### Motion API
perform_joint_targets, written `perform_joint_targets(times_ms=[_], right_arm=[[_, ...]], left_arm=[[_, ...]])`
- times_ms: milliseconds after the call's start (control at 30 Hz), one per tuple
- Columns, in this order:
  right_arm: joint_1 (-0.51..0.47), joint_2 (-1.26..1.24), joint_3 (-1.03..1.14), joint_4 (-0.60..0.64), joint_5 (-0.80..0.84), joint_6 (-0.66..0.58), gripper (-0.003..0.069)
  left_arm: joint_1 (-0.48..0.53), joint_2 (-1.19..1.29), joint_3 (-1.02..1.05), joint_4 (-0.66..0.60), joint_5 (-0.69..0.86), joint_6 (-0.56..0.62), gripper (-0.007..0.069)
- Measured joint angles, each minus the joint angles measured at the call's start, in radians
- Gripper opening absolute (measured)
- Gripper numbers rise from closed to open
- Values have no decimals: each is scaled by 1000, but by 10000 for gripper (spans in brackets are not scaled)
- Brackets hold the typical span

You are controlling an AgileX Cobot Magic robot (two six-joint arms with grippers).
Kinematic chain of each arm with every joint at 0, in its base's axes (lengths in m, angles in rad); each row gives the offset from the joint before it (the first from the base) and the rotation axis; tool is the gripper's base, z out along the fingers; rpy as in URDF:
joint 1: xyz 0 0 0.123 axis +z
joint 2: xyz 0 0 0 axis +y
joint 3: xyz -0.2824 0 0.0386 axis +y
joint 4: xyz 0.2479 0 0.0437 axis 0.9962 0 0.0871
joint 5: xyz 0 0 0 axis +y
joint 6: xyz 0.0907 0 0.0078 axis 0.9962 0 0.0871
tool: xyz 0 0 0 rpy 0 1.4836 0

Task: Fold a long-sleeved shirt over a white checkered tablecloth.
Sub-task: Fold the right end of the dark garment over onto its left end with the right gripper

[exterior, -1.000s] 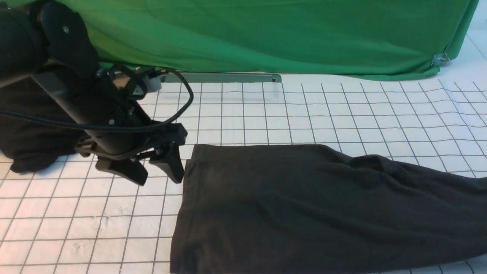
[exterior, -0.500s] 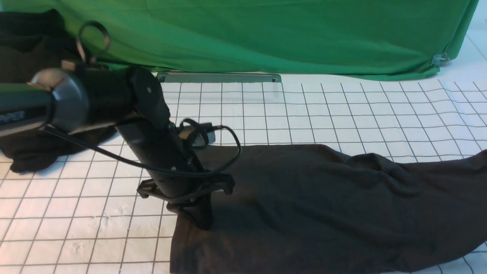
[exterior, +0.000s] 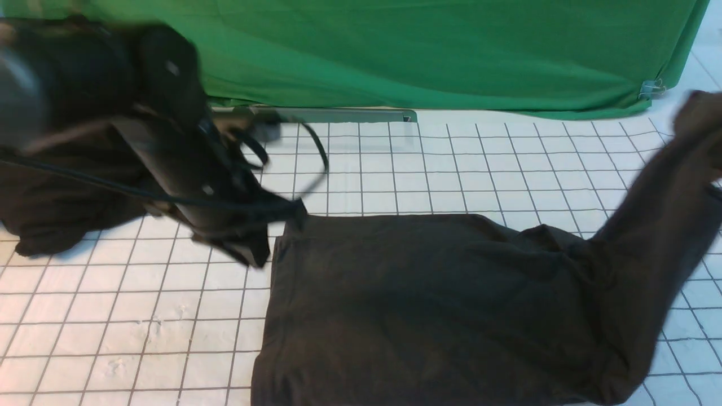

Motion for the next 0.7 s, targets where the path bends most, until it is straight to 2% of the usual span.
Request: perform_joint_targets(times_ms=[100, 133, 233, 300, 333, 467, 700], right_arm=[[206, 34, 0, 9, -108, 55, 22], [227, 37, 0, 11, -121, 59, 22], [388, 106, 0, 14, -227, 107, 22], [453, 137, 0, 15, -276, 123, 22], [519, 185, 0, 15, -330, 134, 24], [649, 331, 0, 19, -450, 154, 29], [769, 586, 0, 21, -677, 175, 79]], left_arm=[[106, -82, -12, -1, 6, 0, 90], [113, -88, -12, -3, 9, 0, 90], [235, -107, -12, -52, 40, 23, 90], [269, -108, -12, -82, 47, 42, 90], [306, -108, -12, -122, 50, 69, 92], [347, -107, -12, -179, 43, 105, 96], [351, -107, -12, -201, 42, 113, 102]])
